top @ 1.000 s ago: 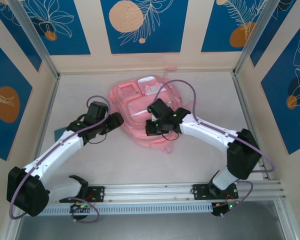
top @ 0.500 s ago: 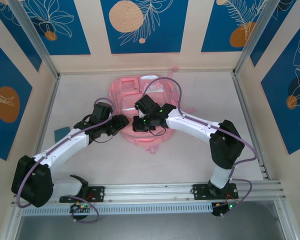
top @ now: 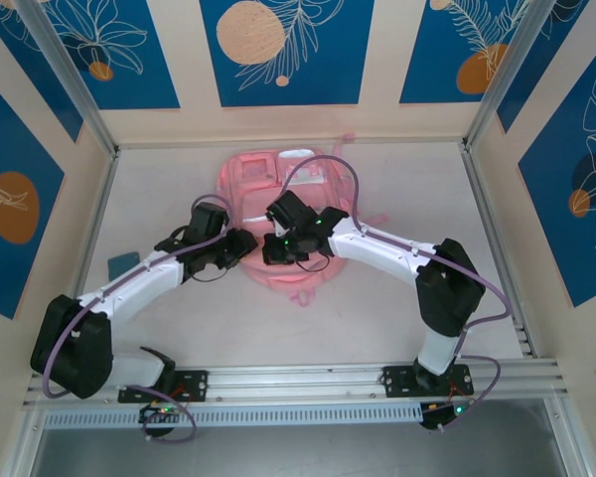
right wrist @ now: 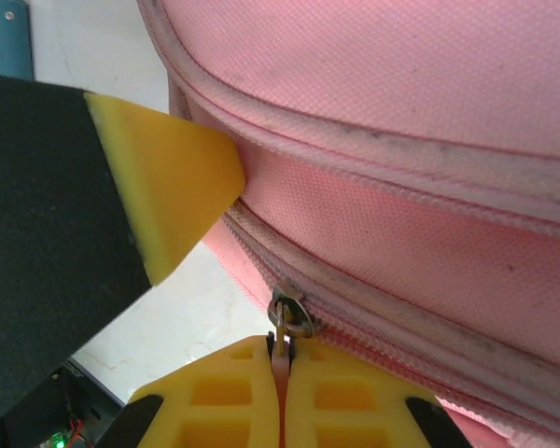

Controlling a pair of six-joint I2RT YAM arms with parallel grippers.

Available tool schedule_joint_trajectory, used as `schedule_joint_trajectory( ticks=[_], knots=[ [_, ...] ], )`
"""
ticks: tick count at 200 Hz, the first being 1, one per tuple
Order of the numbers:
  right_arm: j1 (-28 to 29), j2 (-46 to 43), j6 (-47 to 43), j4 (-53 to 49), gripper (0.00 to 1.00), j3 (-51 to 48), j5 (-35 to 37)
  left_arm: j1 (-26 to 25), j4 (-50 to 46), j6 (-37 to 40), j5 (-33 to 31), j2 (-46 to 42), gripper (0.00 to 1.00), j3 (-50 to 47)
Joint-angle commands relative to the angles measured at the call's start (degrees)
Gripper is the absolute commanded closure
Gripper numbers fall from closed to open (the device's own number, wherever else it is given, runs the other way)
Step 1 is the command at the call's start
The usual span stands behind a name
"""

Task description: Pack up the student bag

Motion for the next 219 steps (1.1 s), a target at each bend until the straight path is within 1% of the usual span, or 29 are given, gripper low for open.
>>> schedule_joint_trajectory(
  ticks=[1, 26, 46, 58, 87, 106, 121, 134, 158, 164, 170, 176, 193, 201, 219],
  knots=[
    [0.59, -4.24, -2.32, -1.64, 1.00, -1.73, 2.04, 0.36, -1.07, 0.97, -2.56, 1.29, 0.78, 1.13],
    [-0.57, -7.80, -3.07, -3.23, 1.00, -5.34, 5.57, 0.42, -2.28, 2.44, -3.63, 2.11, 0.87, 1.31],
    [-3.12, -10.95, -3.52, -3.92, 1.00, -9.30, 7.68, 0.37, -3.16, 3.15, -4.58, 2.15, 0.92, 1.18],
    [-5.24, -12.75, -3.86, -4.17, 1.00, -11.82, 8.88, 0.43, -3.93, 3.72, -5.36, 1.96, 0.93, 1.18],
    [-13.11, -16.77, -4.93, -5.23, 1.00, -16.30, 9.91, 0.36, -5.96, 5.09, -6.83, 0.89, 0.94, 1.18],
    [-17.54, -17.79, -5.22, -5.87, 1.00, -16.35, 9.74, 0.46, -7.13, 5.73, -7.65, 0.36, 0.94, 1.27],
    [-19.19, -17.68, -5.46, -7.14, 1.00, -14.93, 9.81, 0.49, -7.64, 5.87, -7.77, 0.17, 0.94, 1.38],
    [-18.69, -17.65, -6.08, -7.38, 1.00, -13.93, 9.36, 0.44, -8.50, 6.19, -8.35, -0.09, 0.94, 1.49],
    [-15.07, -17.47, -7.93, -6.14, 1.00, -13.04, 7.05, 0.86, -12.20, 7.54, -11.47, -1.46, 0.86, 2.59],
    [-13.77, -17.34, -8.56, -5.71, 1.00, -12.74, 6.68, 1.09, -13.55, 7.80, -12.40, -2.00, 0.81, 2.89],
    [-12.41, -17.16, -9.26, -5.19, 1.00, -12.42, 6.18, 1.40, -15.31, 7.73, -13.52, -2.65, 0.73, 3.37],
    [-11.11, -16.86, -9.87, -4.71, 1.00, -11.94, 5.67, 1.86, -17.00, 7.37, -14.16, -3.10, 0.68, 3.75],
    [-7.88, -14.67, -11.14, -3.29, 1.00, -9.56, 3.62, 4.04, -19.00, 6.22, -12.92, -4.80, 0.52, 3.99],
    [-6.76, -13.22, -11.47, -3.13, 1.00, -7.99, 2.76, 4.87, -19.23, 5.82, -12.40, -5.73, 0.48, 3.91],
    [-4.54, -9.50, -11.38, -2.65, 1.00, -3.56, 0.94, 5.45, -20.02, 4.85, -12.14, -7.69, 0.42, 4.17]
  ],
)
